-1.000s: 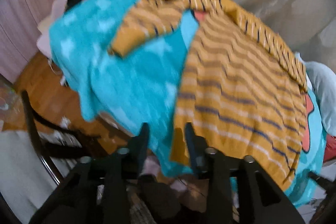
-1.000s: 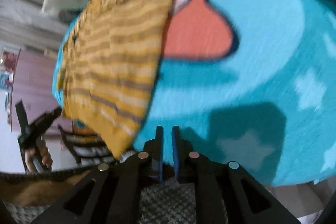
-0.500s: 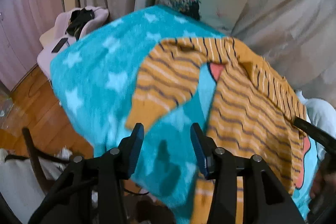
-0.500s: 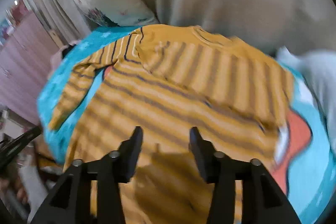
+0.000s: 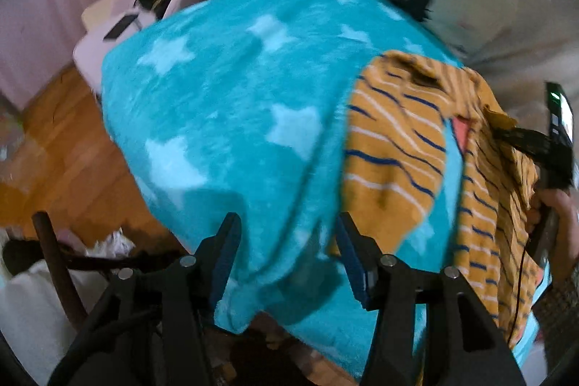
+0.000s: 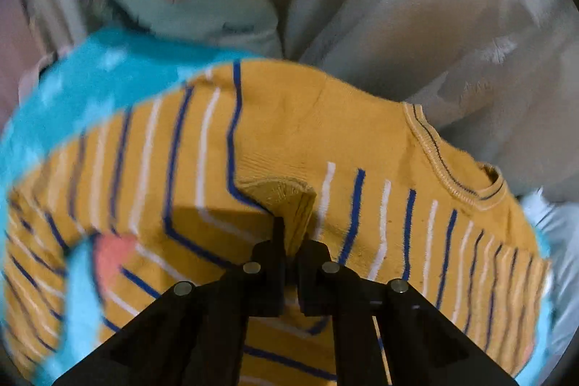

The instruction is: Fold small clothes

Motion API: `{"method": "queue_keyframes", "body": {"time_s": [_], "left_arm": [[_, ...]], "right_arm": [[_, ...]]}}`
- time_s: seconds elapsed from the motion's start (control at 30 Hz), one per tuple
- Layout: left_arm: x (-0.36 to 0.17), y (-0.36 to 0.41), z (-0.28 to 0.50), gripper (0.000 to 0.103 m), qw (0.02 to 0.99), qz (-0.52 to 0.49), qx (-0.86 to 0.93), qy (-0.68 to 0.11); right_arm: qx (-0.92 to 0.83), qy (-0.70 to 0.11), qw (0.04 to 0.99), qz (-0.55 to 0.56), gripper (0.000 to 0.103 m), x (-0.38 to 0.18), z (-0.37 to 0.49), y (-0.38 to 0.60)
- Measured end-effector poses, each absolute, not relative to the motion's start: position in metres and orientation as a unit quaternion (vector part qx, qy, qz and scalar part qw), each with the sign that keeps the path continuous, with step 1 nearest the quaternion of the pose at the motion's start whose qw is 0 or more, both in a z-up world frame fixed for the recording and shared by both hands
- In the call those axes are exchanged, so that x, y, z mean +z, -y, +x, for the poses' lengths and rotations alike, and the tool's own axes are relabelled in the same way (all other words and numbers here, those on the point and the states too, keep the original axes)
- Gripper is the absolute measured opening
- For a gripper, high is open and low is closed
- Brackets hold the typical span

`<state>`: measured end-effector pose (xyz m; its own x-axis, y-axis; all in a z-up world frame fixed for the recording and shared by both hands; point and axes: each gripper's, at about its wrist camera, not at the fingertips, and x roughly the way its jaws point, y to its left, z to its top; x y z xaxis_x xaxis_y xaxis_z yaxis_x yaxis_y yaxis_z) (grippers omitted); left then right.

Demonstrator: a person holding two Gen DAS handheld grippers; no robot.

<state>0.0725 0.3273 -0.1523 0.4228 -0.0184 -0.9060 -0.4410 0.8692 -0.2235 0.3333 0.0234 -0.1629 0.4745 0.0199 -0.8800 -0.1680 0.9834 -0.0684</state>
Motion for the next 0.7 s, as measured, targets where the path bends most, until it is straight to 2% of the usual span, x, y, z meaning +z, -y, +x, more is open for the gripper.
{"method": "queue_keyframes", "body": {"time_s": [0.13,0.17,0.3,0.33,0.37,0.43,0.6,0.7], "left_arm": [[-0.15,-0.346,0.074,0.053,0.816,-0.23,0.145,-0.511],[-0.148,-0.35,0.074,0.053,0.817,-0.229,0.149,-0.508],[-0.133,-0.376,0.067,0.053,0.823,-0.236,0.181,-0.483],[-0.128,-0.385,0.063,0.053,0.824,-0.24,0.195,-0.474],[-0.126,-0.393,0.06,0.053,0.824,-0.244,0.206,-0.469],[-0.123,-0.407,0.054,0.053,0.821,-0.255,0.224,-0.459],[-0.121,-0.424,0.043,0.053,0.814,-0.279,0.24,-0.449],[-0.12,-0.422,0.039,0.053,0.815,-0.284,0.231,-0.448]], "right_arm": [[0.096,-0.524,0.845,-0.044,0.006,-0.157,0.344,-0.04],[0.108,-0.531,0.839,-0.048,0.009,-0.159,0.348,-0.046],[0.092,-0.511,0.847,-0.111,0.01,-0.145,0.332,-0.067],[0.1,-0.497,0.853,-0.125,0.015,-0.135,0.32,-0.074],[0.119,-0.484,0.857,-0.131,0.031,-0.123,0.303,-0.081],[0.195,-0.475,0.849,-0.123,0.054,-0.104,0.261,-0.103],[0.398,-0.476,0.757,-0.204,0.055,-0.11,0.155,-0.19],[0.4,-0.451,0.738,-0.302,0.059,-0.137,0.123,-0.222]]}}
